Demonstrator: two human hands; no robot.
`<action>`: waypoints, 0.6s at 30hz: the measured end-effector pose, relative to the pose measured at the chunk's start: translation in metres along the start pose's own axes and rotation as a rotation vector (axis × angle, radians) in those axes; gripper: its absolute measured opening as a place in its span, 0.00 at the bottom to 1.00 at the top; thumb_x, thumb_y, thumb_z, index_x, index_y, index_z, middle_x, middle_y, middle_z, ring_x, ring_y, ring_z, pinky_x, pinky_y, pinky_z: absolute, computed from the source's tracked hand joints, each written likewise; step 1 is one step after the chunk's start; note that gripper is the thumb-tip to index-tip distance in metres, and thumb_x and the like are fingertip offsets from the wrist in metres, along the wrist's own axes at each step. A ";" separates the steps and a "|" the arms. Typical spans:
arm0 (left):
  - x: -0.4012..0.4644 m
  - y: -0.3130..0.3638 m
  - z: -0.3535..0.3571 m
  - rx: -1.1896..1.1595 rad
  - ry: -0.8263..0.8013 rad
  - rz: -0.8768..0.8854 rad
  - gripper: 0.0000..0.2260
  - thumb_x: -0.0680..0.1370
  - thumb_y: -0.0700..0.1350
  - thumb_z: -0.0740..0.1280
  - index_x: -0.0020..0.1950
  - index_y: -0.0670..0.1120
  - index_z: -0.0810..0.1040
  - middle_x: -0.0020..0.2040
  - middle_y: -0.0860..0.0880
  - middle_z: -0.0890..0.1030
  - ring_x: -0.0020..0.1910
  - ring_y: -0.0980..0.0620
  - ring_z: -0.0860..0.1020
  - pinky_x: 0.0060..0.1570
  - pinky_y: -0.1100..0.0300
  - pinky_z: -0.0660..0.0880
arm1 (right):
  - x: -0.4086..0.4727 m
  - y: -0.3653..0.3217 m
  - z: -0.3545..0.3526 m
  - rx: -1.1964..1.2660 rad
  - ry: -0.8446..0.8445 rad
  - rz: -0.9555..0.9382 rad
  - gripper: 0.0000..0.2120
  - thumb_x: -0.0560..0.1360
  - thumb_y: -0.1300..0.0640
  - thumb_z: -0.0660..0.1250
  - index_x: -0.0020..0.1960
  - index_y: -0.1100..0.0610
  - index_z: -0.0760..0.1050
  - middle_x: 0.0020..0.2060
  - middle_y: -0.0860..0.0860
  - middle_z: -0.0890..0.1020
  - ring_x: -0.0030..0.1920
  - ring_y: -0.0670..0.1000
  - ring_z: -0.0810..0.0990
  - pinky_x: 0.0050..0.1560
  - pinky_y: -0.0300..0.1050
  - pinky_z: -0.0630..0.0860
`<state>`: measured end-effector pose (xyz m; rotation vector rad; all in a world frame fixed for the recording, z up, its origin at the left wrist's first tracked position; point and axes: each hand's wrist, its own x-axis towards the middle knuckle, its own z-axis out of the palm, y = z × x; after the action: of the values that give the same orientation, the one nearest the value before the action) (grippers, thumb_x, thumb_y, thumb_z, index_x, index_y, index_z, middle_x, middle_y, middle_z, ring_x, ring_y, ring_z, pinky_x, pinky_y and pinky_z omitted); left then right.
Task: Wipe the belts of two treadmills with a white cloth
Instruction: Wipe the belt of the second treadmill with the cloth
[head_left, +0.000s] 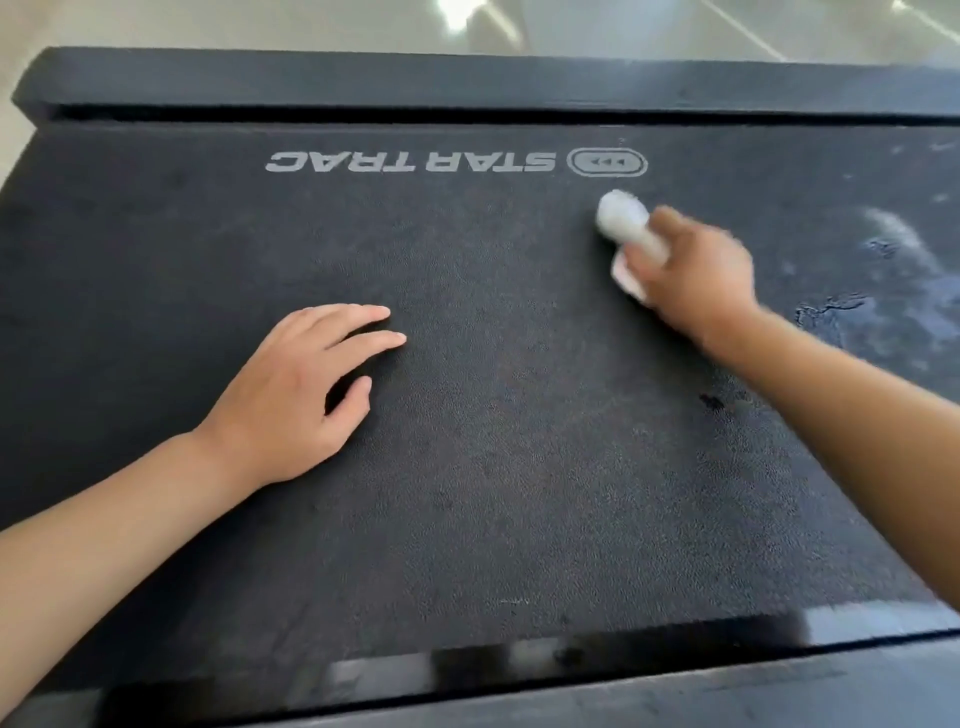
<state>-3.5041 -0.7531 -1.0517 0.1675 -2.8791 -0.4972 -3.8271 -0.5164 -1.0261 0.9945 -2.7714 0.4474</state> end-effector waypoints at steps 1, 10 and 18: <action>0.001 0.000 0.000 -0.001 -0.002 -0.001 0.21 0.80 0.46 0.62 0.73 0.48 0.78 0.75 0.50 0.75 0.73 0.45 0.73 0.75 0.44 0.66 | 0.014 0.011 -0.001 -0.037 -0.005 0.109 0.12 0.78 0.44 0.62 0.53 0.52 0.71 0.44 0.56 0.81 0.47 0.63 0.79 0.43 0.50 0.70; 0.001 -0.003 -0.001 -0.028 0.003 -0.037 0.21 0.80 0.48 0.62 0.71 0.45 0.78 0.74 0.47 0.74 0.74 0.44 0.72 0.76 0.46 0.65 | -0.178 -0.165 -0.015 0.248 -0.553 -0.883 0.08 0.76 0.48 0.67 0.50 0.51 0.73 0.42 0.52 0.77 0.40 0.58 0.79 0.36 0.52 0.74; -0.010 -0.047 -0.022 0.097 0.055 -0.254 0.24 0.81 0.53 0.58 0.73 0.43 0.76 0.74 0.44 0.74 0.74 0.42 0.71 0.76 0.45 0.65 | 0.032 -0.055 0.013 -0.049 -0.116 -0.073 0.18 0.82 0.42 0.58 0.63 0.53 0.70 0.51 0.55 0.82 0.52 0.62 0.81 0.46 0.52 0.71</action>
<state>-3.4853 -0.8024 -1.0492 0.5594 -2.8425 -0.3883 -3.8174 -0.5802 -1.0181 1.1402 -2.8208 0.3192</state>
